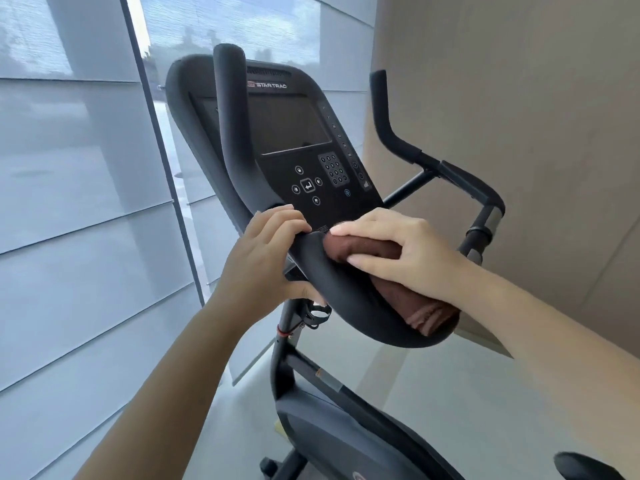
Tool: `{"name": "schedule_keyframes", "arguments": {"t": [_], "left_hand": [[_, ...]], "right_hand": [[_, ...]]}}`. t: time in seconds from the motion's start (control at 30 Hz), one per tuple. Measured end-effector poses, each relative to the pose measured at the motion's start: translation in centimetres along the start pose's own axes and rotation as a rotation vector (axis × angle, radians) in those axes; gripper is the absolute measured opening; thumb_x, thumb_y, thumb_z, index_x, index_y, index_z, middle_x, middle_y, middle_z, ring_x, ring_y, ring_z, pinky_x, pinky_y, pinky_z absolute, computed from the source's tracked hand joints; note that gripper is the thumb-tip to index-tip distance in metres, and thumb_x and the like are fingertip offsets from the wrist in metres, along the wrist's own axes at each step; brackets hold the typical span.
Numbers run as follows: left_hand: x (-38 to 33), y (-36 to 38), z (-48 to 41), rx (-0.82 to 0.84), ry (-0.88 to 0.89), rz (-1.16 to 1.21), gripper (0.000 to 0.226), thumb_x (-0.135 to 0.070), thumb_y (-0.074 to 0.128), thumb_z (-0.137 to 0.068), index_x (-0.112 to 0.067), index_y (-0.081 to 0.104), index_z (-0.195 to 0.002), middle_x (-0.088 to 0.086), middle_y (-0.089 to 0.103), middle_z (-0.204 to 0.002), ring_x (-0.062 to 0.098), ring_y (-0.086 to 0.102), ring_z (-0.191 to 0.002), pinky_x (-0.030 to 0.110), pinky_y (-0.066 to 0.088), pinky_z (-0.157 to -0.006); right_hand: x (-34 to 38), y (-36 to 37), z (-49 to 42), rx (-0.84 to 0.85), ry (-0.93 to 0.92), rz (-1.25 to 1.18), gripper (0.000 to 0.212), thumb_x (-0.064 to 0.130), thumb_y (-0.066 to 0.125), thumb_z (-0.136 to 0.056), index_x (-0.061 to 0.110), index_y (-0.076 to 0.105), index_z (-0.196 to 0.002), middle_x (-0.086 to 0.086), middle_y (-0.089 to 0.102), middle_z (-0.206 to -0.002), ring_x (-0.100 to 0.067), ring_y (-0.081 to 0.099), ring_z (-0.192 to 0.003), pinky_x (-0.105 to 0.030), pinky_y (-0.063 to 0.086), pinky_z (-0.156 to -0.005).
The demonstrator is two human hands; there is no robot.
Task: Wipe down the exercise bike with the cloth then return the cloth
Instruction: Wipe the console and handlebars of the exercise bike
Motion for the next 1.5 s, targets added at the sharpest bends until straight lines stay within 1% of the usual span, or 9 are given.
{"name": "schedule_keyframes", "arguments": {"t": [0.2, 0.33, 0.4, 0.57, 0.8, 0.93, 1.1, 1.3, 1.5], "left_hand": [[-0.1, -0.2, 0.1, -0.067, 0.126, 0.131, 0.084, -0.068, 0.067, -0.052, 0.003, 0.061, -0.098, 0.014, 0.061, -0.104, 0.03, 0.052, -0.106, 0.041, 0.039, -0.096], [0.7, 0.0, -0.2, -0.084, 0.177, 0.225, 0.082, -0.073, 0.058, -0.057, -0.001, 0.061, -0.095, 0.01, 0.062, -0.1, 0.021, 0.048, -0.102, 0.036, 0.018, -0.104], [1.1, 0.3, -0.4, -0.084, 0.211, 0.251, 0.075, -0.07, 0.057, -0.062, -0.003, 0.061, -0.095, 0.008, 0.062, -0.099, 0.022, 0.051, -0.1, 0.032, 0.015, -0.104], [1.6, 0.6, -0.6, -0.068, 0.28, 0.277, 0.066, -0.063, 0.057, -0.069, -0.004, 0.062, -0.097, 0.009, 0.063, -0.1, 0.029, 0.057, -0.098, 0.045, 0.028, -0.101], [2.0, 0.3, -0.8, -0.057, 0.355, 0.295, 0.063, -0.063, 0.053, -0.073, -0.005, 0.063, -0.098, 0.01, 0.065, -0.098, 0.03, 0.058, -0.095, 0.041, 0.034, -0.093], [2.2, 0.3, -0.8, -0.101, 0.353, 0.304, 0.062, -0.062, 0.049, -0.075, -0.005, 0.063, -0.096, 0.009, 0.065, -0.096, 0.03, 0.059, -0.094, 0.037, 0.028, -0.096], [2.2, 0.2, -0.8, -0.125, 0.359, 0.312, 0.062, -0.062, 0.051, -0.074, -0.006, 0.064, -0.095, 0.008, 0.065, -0.095, 0.029, 0.06, -0.092, 0.035, 0.027, -0.097], [2.3, 0.3, -0.7, -0.11, 0.336, 0.347, 0.068, -0.066, 0.036, -0.082, -0.005, 0.064, -0.096, 0.009, 0.065, -0.097, 0.03, 0.058, -0.094, 0.038, 0.026, -0.099], [2.3, 0.4, -0.8, -0.078, 0.34, 0.323, 0.06, -0.059, 0.049, -0.076, -0.005, 0.064, -0.097, 0.009, 0.065, -0.098, 0.031, 0.059, -0.095, 0.041, 0.029, -0.098]], "right_hand": [[1.6, -1.1, 6.0, -0.234, 0.146, 0.3, 0.035, 0.02, 0.068, -0.079, 0.034, 0.063, -0.111, 0.005, 0.059, -0.108, -0.011, 0.057, -0.102, -0.025, 0.041, -0.094], [3.1, 0.4, 2.8, -0.371, 0.331, 0.388, 0.034, 0.024, 0.066, -0.08, 0.036, 0.063, -0.112, 0.003, 0.059, -0.104, -0.01, 0.055, -0.095, -0.019, 0.041, -0.086], [3.6, 1.4, 1.4, -0.427, 0.403, 0.48, 0.033, 0.028, 0.063, -0.082, 0.036, 0.062, -0.114, 0.0, 0.058, -0.104, -0.017, 0.055, -0.095, -0.028, 0.044, -0.086], [5.0, 2.0, 6.2, -0.609, 0.512, 0.656, 0.033, 0.024, 0.063, -0.083, 0.03, 0.061, -0.116, -0.002, 0.058, -0.108, -0.029, 0.055, -0.095, -0.039, 0.047, -0.083], [5.5, 2.4, 2.6, -0.825, 0.672, 0.764, 0.034, 0.029, 0.059, -0.086, 0.028, 0.059, -0.12, -0.005, 0.058, -0.111, -0.028, 0.056, -0.097, -0.024, 0.034, -0.072], [5.0, 3.2, 1.3, -0.716, 0.8, 0.838, 0.042, 0.041, 0.052, -0.089, 0.033, 0.049, -0.13, -0.005, 0.049, -0.131, -0.031, 0.049, -0.109, -0.027, 0.033, -0.077], [5.2, 3.3, 2.9, -0.545, 0.695, 0.601, 0.052, 0.044, 0.051, -0.087, 0.042, 0.035, -0.136, 0.002, 0.033, -0.146, -0.026, 0.032, -0.131, -0.044, 0.03, -0.107], [6.8, 5.3, 1.9, -0.965, 0.673, 0.907, 0.029, 0.029, 0.057, -0.085, 0.022, 0.064, -0.113, -0.008, 0.059, -0.117, -0.033, 0.053, -0.099, -0.03, 0.042, -0.072], [7.4, 4.9, 3.3, -0.988, 0.533, 0.943, 0.029, 0.03, 0.051, -0.083, 0.021, 0.068, -0.104, -0.005, 0.063, -0.106, -0.028, 0.058, -0.09, -0.023, 0.039, -0.068]]}}
Point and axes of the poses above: each hand's wrist, its own z-axis away from the middle knuckle, its own y-axis out of the palm, x = y × z, the point moved 8 cm from there along -z, towards the middle knuckle
